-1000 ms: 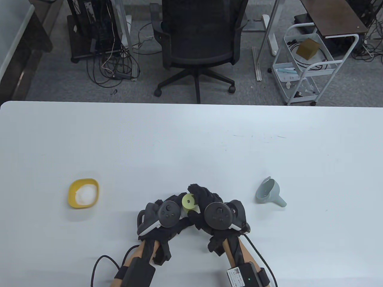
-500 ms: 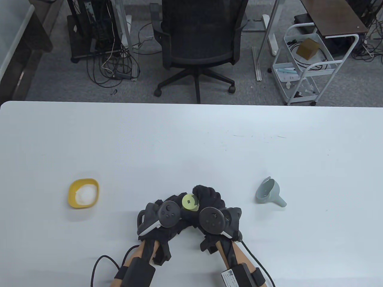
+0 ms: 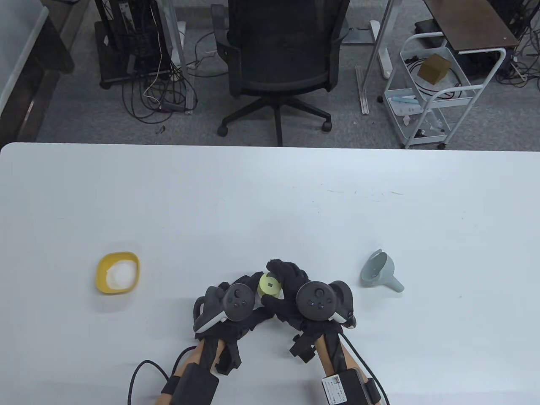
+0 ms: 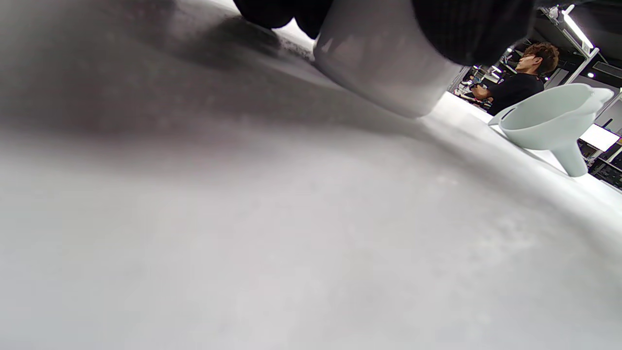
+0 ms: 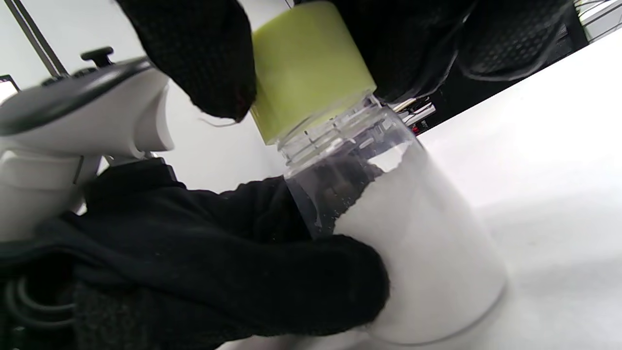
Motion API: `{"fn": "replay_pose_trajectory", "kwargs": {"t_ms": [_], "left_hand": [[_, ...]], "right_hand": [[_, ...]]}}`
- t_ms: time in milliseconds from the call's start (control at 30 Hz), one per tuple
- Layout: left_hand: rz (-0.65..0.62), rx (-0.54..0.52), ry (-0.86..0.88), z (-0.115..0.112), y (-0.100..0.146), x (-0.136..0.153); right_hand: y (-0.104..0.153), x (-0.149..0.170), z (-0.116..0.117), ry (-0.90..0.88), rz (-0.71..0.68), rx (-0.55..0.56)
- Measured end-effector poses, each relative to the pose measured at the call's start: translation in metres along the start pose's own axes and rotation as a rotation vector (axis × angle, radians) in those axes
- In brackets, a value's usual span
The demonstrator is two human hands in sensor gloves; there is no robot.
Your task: Unscrew the press dispenser and pour salt into it
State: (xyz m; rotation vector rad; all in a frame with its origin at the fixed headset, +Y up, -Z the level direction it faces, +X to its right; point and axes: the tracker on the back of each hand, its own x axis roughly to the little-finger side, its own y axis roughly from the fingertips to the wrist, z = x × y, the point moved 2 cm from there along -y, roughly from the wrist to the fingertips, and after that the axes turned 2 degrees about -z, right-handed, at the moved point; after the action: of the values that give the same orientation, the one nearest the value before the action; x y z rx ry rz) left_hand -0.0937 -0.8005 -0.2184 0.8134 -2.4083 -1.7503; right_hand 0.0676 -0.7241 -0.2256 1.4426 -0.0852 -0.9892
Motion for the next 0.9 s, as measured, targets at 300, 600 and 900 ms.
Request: {"fn": "replay_pose_trajectory", "kwargs": {"t_ms": [300, 600, 900], "left_hand": [[0.0, 0.0, 0.0, 0.0, 0.0, 0.0], [-0.018, -0.038, 0.008, 0.003, 0.005, -0.001], [-0.054, -0.186, 0.02, 0.037, 0.029, 0.003]], "right_hand": [[0.007, -0.002, -0.024, -0.041, -0.011, 0.075], [0.015, 0.007, -0.043, -0.064, 0.022, 0.061], [0.025, 0.023, -0.057, -0.027, 0.058, 0.151]]}}
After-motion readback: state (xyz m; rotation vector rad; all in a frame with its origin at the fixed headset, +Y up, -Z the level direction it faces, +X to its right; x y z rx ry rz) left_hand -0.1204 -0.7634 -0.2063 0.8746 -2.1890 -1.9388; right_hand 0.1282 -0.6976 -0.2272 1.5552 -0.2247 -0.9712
